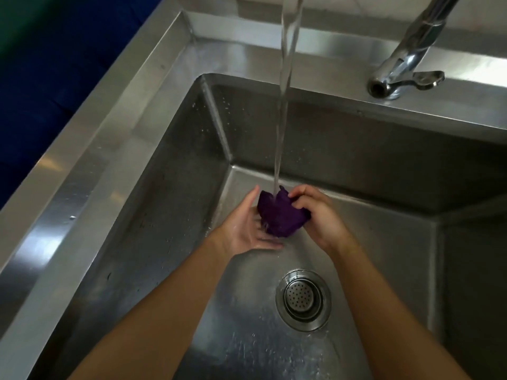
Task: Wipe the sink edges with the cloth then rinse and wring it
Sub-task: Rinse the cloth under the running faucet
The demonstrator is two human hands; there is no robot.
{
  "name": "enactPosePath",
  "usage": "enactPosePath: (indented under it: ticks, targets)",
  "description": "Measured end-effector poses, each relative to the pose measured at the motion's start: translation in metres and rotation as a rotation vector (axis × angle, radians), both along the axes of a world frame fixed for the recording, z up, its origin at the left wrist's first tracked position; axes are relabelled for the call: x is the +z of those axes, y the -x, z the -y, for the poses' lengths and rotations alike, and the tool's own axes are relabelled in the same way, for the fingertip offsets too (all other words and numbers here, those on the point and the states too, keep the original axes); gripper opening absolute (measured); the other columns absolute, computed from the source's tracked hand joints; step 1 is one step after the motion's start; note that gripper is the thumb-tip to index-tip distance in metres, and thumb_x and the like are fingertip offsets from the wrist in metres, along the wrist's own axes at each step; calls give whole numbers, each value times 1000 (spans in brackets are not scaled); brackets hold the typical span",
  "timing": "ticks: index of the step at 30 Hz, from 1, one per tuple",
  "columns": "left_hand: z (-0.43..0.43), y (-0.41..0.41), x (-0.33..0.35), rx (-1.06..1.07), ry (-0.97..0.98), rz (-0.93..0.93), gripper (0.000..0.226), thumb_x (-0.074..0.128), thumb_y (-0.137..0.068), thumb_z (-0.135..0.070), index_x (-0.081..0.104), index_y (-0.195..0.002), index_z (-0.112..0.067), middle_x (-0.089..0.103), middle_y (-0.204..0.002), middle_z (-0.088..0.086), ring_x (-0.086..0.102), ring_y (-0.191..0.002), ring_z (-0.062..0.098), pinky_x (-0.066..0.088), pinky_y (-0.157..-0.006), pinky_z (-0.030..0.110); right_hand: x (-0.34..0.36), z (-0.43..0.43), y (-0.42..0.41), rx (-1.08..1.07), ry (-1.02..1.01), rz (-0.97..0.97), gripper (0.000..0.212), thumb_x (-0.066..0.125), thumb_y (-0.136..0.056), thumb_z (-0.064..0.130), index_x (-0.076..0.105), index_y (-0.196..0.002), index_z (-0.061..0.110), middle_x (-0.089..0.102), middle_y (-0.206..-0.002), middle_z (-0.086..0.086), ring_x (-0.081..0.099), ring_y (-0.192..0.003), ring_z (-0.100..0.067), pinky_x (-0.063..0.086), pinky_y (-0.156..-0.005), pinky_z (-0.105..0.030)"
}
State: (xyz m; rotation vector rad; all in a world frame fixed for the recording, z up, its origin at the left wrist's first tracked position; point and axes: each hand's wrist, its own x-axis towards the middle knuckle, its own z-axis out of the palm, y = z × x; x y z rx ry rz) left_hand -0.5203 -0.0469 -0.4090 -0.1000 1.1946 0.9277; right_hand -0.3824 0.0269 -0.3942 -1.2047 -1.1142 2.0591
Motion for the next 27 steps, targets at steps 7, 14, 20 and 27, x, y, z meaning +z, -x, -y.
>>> enactPosePath:
  ticks: [7,14,20,27]
  targets:
    - [-14,-10,2,216,-85,-201,17,44,-87,-12,60,-85,-12,61,-88,9,61,-81,20,56,-68,36,-2,5,-8,266,86,214,26,57,-89,38,62,-110,25,66,-113,-3,68,-95,-20,58,-73,-40]
    - [-7,10,-7,-64,3,-112,51,51,-86,-48,56,-119,-10,60,-114,17,61,-103,38,56,-78,50,-6,2,-6,180,-299,412,30,66,-74,-3,60,-83,25,60,-97,-6,58,-88,-19,50,-81,-34]
    - [-17,-8,-5,-85,79,-270,30,57,-88,-48,64,-94,-20,68,-91,6,67,-81,19,57,-57,31,-7,19,-4,79,-310,362,17,70,-81,26,55,-87,20,59,-82,2,56,-76,-12,42,-65,-20]
    - [-26,-37,-5,164,26,-266,35,50,-94,-35,57,-67,-13,59,-48,1,56,-41,14,44,-42,18,-1,33,28,-15,-607,854,39,38,-97,43,59,-93,10,65,-89,-12,60,-79,-29,35,-62,-26]
